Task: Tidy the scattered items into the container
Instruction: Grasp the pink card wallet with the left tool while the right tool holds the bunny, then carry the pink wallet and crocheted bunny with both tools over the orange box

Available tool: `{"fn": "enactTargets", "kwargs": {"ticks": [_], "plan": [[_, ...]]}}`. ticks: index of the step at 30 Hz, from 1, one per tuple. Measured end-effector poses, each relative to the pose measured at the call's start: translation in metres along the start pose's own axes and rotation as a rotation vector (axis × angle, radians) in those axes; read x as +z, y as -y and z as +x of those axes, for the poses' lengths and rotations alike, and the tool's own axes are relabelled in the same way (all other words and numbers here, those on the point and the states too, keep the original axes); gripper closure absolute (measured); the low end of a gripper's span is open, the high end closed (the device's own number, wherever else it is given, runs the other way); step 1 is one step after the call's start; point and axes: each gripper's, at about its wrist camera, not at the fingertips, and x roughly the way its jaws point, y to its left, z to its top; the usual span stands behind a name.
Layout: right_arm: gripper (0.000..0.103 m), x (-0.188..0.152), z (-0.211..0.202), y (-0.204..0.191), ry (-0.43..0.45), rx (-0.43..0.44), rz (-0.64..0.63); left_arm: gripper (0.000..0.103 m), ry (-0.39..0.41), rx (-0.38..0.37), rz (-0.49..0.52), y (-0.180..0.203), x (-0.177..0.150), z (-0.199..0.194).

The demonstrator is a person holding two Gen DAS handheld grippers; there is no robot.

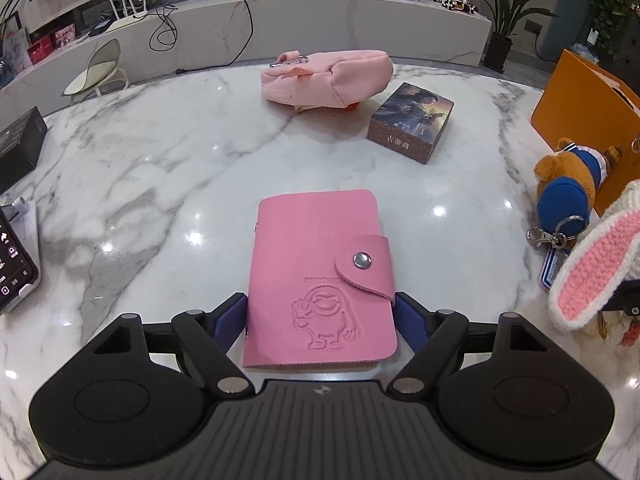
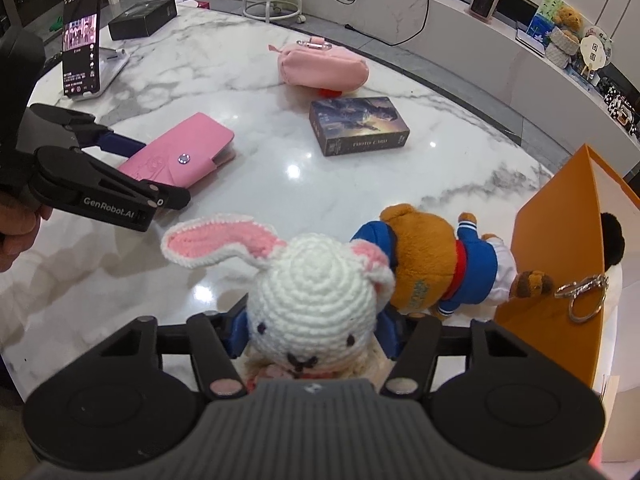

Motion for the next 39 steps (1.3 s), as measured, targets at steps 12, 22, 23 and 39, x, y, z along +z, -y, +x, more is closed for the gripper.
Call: {"fn": "enactTargets", "kwargs": {"ticks": [12,22,23,39], "plan": [[0.043,0.011,-0.012,0.004,0.052,0.027,0.037,0.012,0.029,0.006,-0.026,0.001,0.008,-0.012],[0.043,0.028,-0.041,0.027,0.183,0.043,0.145,0.015,0.09,-0.008,-0.003,0.019,0.022,-0.038],[0.043,0.029,-0.044,0.031,0.197,0.045,0.16,0.016,0.095,-0.007,0.005,0.021,0.023,-0.041],[0.043,0.02,-0.066,0.06,0.263,0.038,0.245,0.019,0.064,-0.051,-0.174,-0.007,0.023,-0.037]]}}
